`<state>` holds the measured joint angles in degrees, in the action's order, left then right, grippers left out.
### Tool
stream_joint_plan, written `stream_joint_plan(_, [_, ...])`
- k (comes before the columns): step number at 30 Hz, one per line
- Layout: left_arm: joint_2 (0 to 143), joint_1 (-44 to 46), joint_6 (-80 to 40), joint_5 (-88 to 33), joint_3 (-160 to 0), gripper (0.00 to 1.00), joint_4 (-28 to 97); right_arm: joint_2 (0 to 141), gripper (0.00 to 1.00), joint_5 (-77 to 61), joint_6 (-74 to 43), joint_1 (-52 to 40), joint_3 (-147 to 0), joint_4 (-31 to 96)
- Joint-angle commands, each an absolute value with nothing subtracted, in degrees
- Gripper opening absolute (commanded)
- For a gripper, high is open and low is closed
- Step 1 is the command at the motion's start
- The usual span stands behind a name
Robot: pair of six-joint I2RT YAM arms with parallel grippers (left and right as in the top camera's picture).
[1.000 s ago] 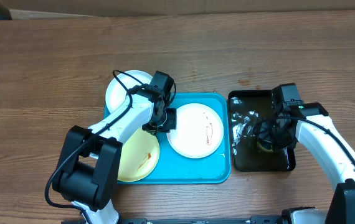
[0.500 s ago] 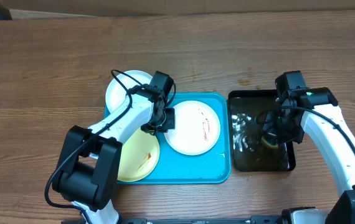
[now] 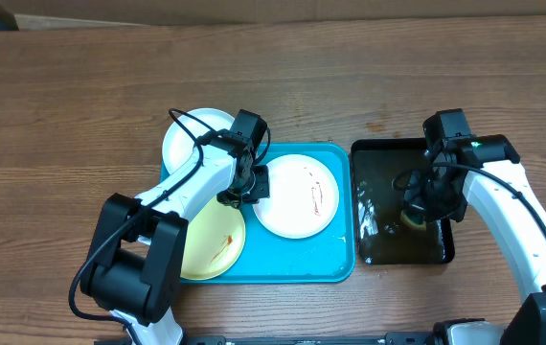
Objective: Clean dirty plates on tray and stack at the side
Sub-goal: 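Dip and swish the held sponge in the black tray's water, then lift the sponge and move it over the held white plate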
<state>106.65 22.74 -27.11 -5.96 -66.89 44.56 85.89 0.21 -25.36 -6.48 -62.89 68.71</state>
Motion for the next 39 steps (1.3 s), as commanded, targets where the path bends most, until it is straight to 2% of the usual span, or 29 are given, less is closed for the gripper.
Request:
stream_joint_plan(1, [107.5,22.6,-28.6,-4.9,-66.8,0.04,44.5,85.6,0.04,-0.1,-27.8,-6.7,-64.1,71.6])
stream_joint_plan(8, [107.5,22.6,-28.5,-5.0,-66.8,0.04,43.9,85.6,0.04,3.2,-28.3,-6.7,-65.8,75.7])
stream_joint_plan(25, [107.5,22.7,-28.5,-5.0,-66.8,0.04,43.9,85.6,0.04,-0.4,-26.6,-6.7,-67.8,73.2])
stream_joint_plan(29, [107.5,22.8,-28.5,-5.0,-66.8,0.04,43.7,85.6,0.04,-8.2,-24.6,-6.7,-67.9,71.9])
stream_joint_plan(35, [107.5,23.4,-28.5,-5.6,-66.8,0.04,43.0,85.6,0.04,-29.3,-16.3,-8.0,-68.7,64.1])
stream_joint_plan(39, [107.5,23.4,-28.5,-5.6,-66.8,0.04,42.6,85.6,0.04,-28.6,-21.4,-13.6,-68.7,57.3])
